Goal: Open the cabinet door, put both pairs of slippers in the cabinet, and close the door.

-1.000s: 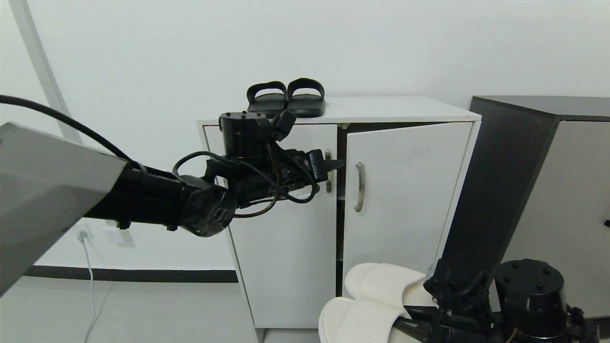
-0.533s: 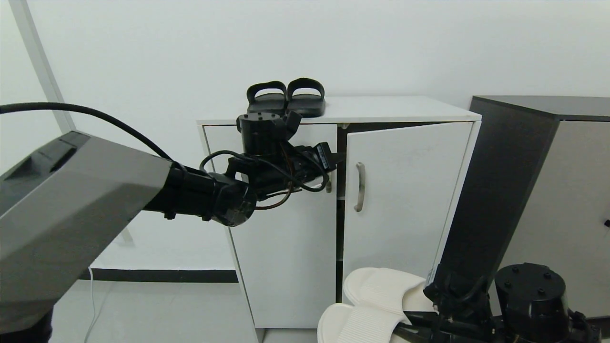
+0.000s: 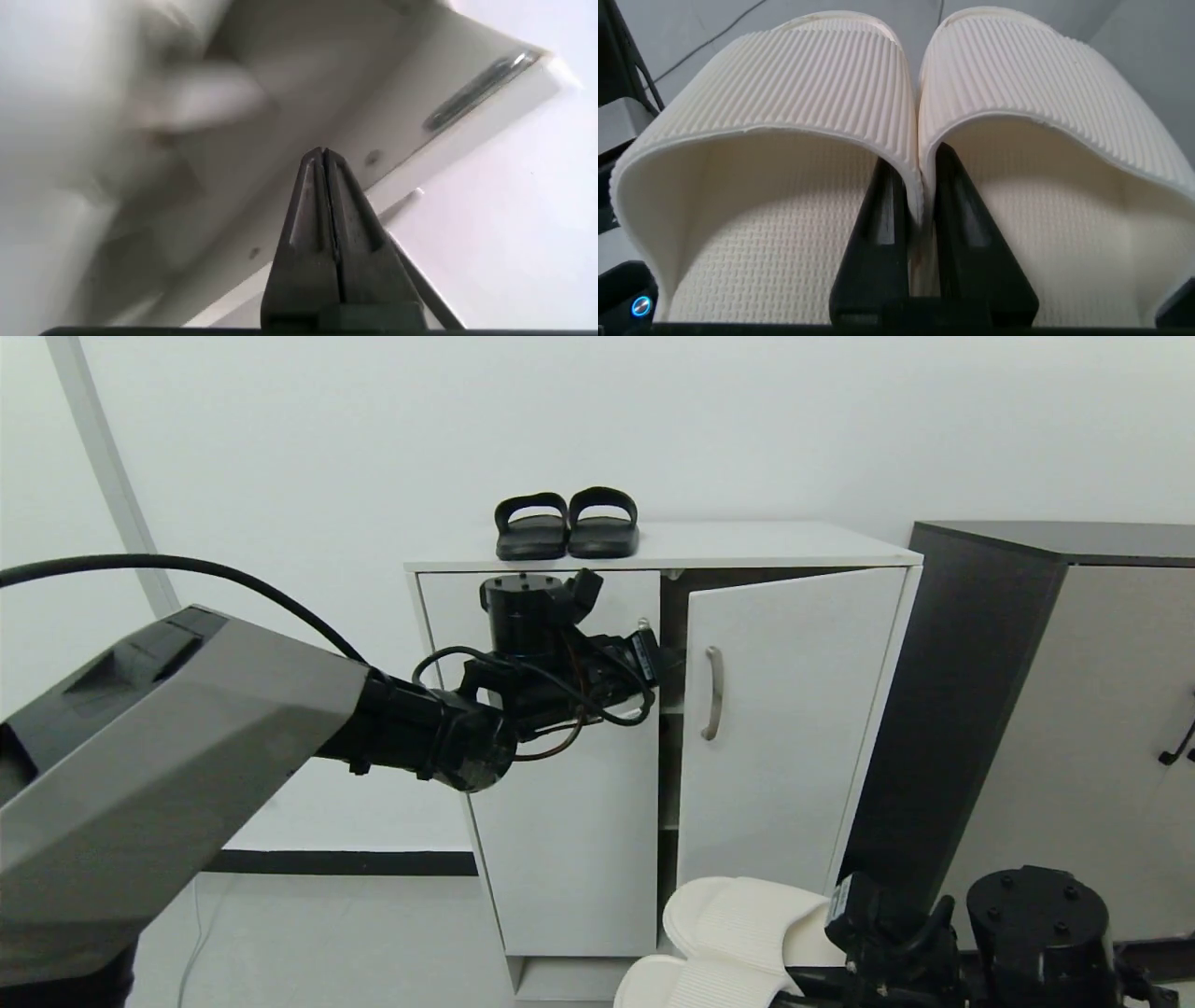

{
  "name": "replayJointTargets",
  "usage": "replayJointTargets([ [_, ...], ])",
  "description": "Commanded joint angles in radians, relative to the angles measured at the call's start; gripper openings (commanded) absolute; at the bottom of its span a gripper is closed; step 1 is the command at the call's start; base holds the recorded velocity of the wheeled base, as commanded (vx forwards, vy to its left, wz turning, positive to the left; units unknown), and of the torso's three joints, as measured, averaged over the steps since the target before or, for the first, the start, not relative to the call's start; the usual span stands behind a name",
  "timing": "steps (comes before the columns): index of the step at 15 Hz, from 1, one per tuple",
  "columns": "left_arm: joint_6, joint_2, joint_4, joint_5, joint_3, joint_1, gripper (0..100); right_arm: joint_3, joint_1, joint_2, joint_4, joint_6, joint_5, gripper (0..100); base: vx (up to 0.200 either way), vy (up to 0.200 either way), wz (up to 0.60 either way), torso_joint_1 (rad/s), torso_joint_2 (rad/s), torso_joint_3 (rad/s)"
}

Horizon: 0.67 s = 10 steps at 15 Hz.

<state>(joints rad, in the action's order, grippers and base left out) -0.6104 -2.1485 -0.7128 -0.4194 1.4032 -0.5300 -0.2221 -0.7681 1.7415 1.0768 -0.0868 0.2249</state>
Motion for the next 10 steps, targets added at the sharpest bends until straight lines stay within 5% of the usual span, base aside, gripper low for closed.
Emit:
replayJointTargets([
  [1,0.001,0.01,-0.042,0.001,-0.064,-0.05,0,0.001,-0.002,0.0,0.002,-0.001,-0.001,0,-0.2,0.0,0.0,0.002,0.0,0.002],
  [4,0.005,0.024,-0.123,-0.001,-0.138,-0.127,0,0.004,-0.011,0.0,0.002,-0.001,-0.001,0,-0.2,0.0,0.0,0.004,0.0,0.001],
  [7,0.005,0.021,-0.125,0.001,-0.139,-0.117,0,0.006,-0.013,0.0,0.002,-0.001,-0.001,0,-0.2,0.0,0.0,-0.001,0.0,0.009],
  [10,0.006,0.035,-0.131,0.002,-0.155,-0.073,0,0.006,-0.014,0.0,0.002,-0.001,-0.001,0,0.0,0.0,0.0,0.0,0.0,0.0],
])
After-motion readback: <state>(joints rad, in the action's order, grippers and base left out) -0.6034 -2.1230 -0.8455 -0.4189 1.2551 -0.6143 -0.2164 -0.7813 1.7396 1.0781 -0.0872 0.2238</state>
